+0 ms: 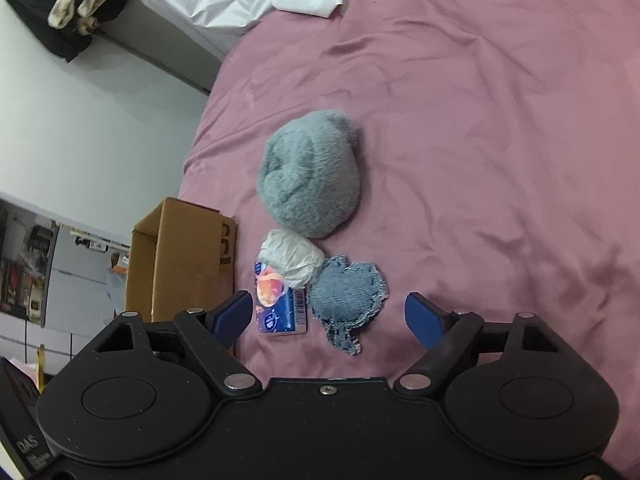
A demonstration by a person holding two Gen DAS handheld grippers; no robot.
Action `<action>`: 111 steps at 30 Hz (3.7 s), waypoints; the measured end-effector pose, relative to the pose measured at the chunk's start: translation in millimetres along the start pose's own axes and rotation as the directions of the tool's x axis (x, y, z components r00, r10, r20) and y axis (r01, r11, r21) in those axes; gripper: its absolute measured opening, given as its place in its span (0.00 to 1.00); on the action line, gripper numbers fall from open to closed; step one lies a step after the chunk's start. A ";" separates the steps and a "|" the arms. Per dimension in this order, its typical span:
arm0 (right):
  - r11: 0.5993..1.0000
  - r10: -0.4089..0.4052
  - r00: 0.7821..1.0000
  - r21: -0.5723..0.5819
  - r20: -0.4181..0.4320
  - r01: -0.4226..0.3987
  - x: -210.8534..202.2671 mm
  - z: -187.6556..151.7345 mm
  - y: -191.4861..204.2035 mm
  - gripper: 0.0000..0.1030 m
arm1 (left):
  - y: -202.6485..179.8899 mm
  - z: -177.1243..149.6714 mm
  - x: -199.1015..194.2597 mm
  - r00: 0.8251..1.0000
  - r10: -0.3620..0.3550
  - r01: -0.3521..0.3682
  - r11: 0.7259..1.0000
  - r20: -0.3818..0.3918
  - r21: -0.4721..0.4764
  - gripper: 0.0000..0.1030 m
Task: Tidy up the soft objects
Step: 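Grasp the blue tissue pack with the left tool while the right tool grasps the denim cloth, then carry the tissue pack and denim cloth into the box and release both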
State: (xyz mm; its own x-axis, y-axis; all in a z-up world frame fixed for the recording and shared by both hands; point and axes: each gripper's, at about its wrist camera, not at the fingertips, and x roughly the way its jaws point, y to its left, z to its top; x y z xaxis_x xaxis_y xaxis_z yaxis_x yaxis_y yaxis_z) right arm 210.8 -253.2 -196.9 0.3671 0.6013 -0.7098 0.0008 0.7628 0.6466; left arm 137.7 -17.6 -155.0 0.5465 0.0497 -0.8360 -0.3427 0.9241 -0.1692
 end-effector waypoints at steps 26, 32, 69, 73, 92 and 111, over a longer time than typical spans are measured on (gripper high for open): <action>0.995 -0.018 1.000 0.098 -0.016 0.020 22.2 4.7 -8.3 0.71 | -7.4 -16.8 48.9 1.000 0.005 -0.009 0.990 -0.028 -0.143 0.85; 0.997 -0.007 0.999 0.082 -0.040 0.011 34.9 3.8 -3.1 0.63 | -2.3 -19.0 54.4 1.000 0.012 -0.014 0.986 -0.014 -0.168 0.82; 0.990 0.123 0.992 -0.068 0.030 -0.120 8.3 -0.7 33.8 0.19 | 14.7 -8.0 -23.2 0.997 -0.038 0.054 0.973 0.074 -0.224 0.52; 0.984 0.156 0.987 -0.096 0.048 -0.151 1.5 -1.7 41.5 0.19 | 18.9 -2.4 -36.7 0.995 -0.036 0.057 0.973 0.095 -0.225 0.52; 0.958 0.217 0.973 -0.207 0.075 -0.198 -1.1 -15.2 67.5 0.19 | 94.4 28.8 -83.1 0.976 0.072 -0.010 0.958 0.206 -0.287 0.52; 0.937 0.271 0.962 -0.238 0.030 -0.256 22.1 -29.2 92.4 0.19 | 158.6 33.7 -55.7 0.965 0.132 -0.049 0.941 0.229 -0.334 0.53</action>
State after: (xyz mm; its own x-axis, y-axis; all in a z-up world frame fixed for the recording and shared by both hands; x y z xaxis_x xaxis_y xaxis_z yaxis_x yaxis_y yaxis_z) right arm 191.9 -162.4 -161.0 0.3812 0.7780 -0.4993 -0.3144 0.6170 0.7214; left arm 78.7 139.0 -117.6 0.6569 0.2563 -0.7091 -0.6045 0.7411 -0.2922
